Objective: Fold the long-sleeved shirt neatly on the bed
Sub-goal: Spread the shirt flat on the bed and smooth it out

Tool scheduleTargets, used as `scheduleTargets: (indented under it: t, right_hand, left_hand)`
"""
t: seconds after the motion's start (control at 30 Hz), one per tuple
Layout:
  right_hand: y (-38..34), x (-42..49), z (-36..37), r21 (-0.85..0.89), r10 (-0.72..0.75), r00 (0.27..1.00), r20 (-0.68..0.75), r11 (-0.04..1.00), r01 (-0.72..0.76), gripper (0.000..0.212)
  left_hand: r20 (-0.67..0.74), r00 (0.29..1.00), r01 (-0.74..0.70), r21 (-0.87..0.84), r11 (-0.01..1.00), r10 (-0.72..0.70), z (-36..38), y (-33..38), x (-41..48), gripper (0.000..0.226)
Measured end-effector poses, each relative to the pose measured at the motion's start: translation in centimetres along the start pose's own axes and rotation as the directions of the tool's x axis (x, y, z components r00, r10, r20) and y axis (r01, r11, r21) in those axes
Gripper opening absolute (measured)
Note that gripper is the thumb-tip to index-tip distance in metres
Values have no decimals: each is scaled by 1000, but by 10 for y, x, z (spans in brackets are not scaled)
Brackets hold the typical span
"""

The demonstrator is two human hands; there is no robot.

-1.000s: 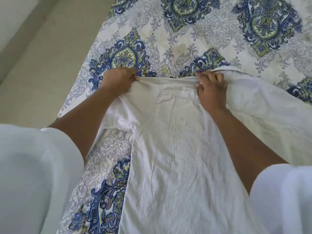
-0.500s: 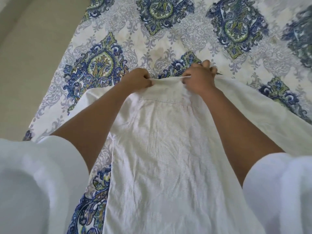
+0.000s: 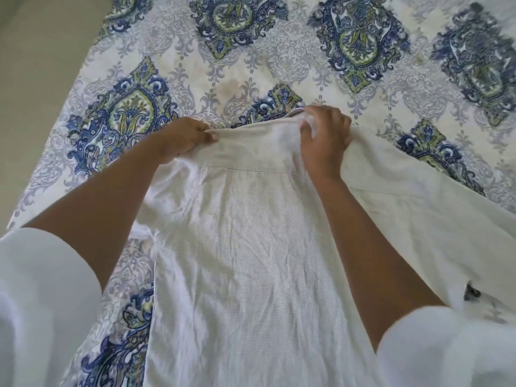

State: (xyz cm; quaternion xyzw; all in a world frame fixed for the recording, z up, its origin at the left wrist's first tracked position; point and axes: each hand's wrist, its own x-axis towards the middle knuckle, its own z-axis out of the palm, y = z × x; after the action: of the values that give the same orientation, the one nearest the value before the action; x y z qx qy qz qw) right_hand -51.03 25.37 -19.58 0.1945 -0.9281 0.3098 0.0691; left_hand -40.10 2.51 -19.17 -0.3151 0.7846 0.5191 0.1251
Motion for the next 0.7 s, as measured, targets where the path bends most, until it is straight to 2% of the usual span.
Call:
scheduleTargets:
  t: [0.03,0.1,0.17,0.23,0.27,0.3,0.33,0.37,0.43,0.47,0.5,0.57,0.63,0.7]
  right_hand:
    - [11,-7,-5,-27,-21,1000,15,999,22,32]
    - [37,-19,-12,-132,-86,980,177,985,110,39]
    - [61,-24,-17,-240,-81,943,322,957,164,44]
    - [70,-26,-24,-294,-32,946,323,946,133,48]
    - [68,-28,-26,-298,-39,956,292,946,129,50]
    - [61,-31,-27,-285,-75,959,273,946,155,53]
    - [52,-37,-27,-255,-129,951,281,945,204,55]
    - [47,-44,-25,-227,-181,933,310,939,257,56]
    - [49,-54,-23,-198,-208,889,408,930,308,56]
    - [59,-54,-25,-202,-177,879,443,935,291,56]
    - [74,-52,-28,-226,-134,883,450,940,257,57]
    - [106,-46,-37,-317,-65,906,419,924,213,58]
    - [130,-38,-46,-395,-2,923,385,903,167,55]
    - [144,-25,-56,-478,144,929,341,878,39,53]
  left_hand:
    - [-45,999,-10,23,1000,11,3,0,2,31]
    - [-157,987,-16,98,995,32,11,2,5,18]
    - [-288,955,19,321,947,78,21,8,3,16]
    - [-462,862,89,544,834,209,42,17,-7,25]
    - [-519,802,87,590,803,295,57,23,-15,34]
    - [-510,776,26,613,790,370,77,29,-26,45]
    - [-425,794,-76,640,765,434,100,33,-38,53]
    - [-279,835,-172,686,707,473,124,36,-48,61]
    - [-34,887,-277,759,589,461,155,29,-53,78]
    - [9,899,-279,781,559,437,156,21,-46,85]
    - [2,911,-251,797,549,413,148,12,-37,87]
    - [-44,917,-194,820,538,397,131,-5,-19,77]
    - [-25,907,-207,844,496,420,119,-15,-13,69]
    - [-35,909,-190,851,489,415,116,-12,-15,67]
